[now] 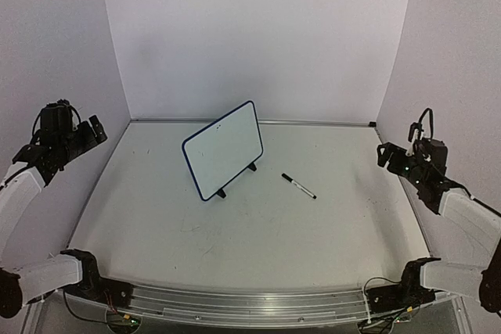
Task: Write a sentence on the whiteboard
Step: Pick up the whiteboard stand from the center of the board.
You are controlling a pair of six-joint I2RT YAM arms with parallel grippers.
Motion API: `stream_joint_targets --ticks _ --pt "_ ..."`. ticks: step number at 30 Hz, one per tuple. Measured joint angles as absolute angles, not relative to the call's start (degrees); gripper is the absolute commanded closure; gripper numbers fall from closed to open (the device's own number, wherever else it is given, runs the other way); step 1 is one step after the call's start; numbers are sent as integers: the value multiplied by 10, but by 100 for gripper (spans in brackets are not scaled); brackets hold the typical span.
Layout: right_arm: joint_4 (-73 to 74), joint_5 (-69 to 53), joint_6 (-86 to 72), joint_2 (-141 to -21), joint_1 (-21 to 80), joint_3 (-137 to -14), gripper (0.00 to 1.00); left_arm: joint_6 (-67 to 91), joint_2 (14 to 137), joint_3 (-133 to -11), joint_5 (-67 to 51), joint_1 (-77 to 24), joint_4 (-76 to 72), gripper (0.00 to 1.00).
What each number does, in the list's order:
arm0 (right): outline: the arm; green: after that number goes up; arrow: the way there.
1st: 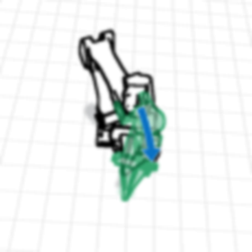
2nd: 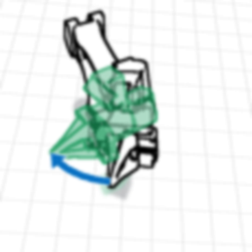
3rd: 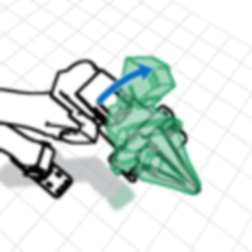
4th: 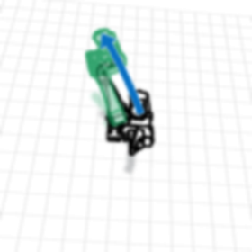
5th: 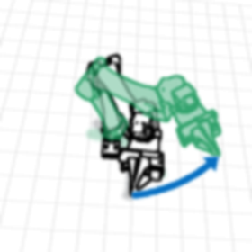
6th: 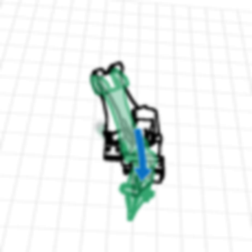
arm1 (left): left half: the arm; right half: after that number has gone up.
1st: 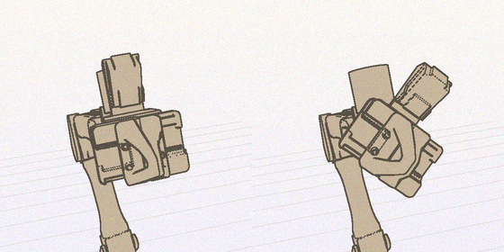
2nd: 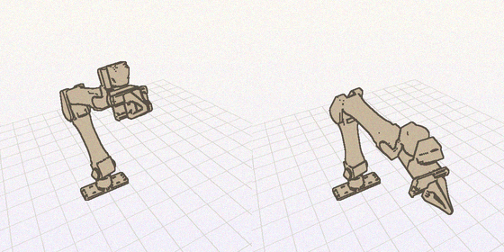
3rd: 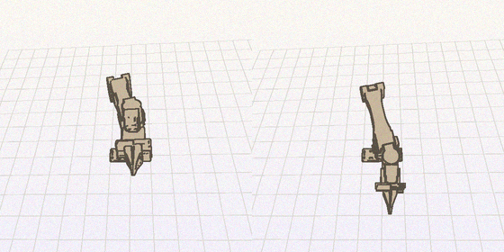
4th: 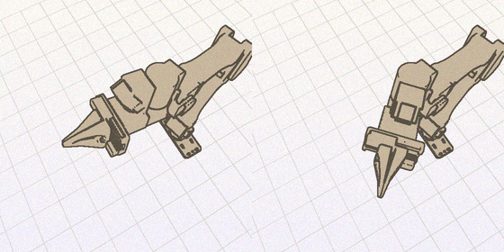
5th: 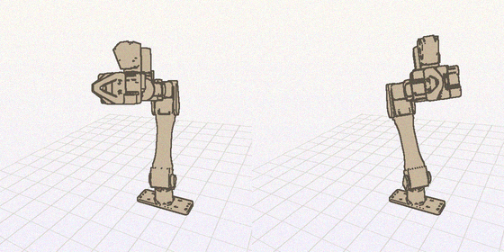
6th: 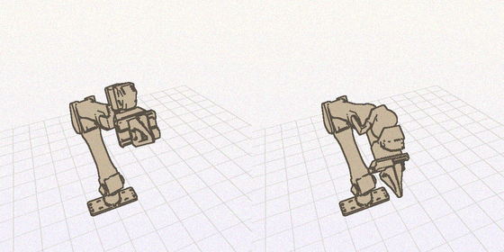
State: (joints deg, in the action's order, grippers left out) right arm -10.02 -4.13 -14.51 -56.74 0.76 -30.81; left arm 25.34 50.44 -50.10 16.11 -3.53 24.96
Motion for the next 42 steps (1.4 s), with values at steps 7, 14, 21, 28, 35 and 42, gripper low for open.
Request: stream_joint_targets --ticks 7,14,21,28,35,42 --pt "-74 -120 -105 -631 68 -382 2 201 578 -644 92 -35 346 0" --pt "-60 -143 -62 -762 225 -472 8 137 604 -654 33 -35 355 0" --pt "-63 -165 -34 -933 310 -579 13 106 612 -609 12 -35 350 0" --pt "-64 -200 -12 -1113 345 -693 27 102 614 -602 -4 -35 349 0" --pt "-64 -204 12 -1229 350 -786 36 98 611 -594 -29 -35 344 1" --pt "-60 -195 23 -1306 354 -870 42 98 620 -594 -46 -35 341 0"
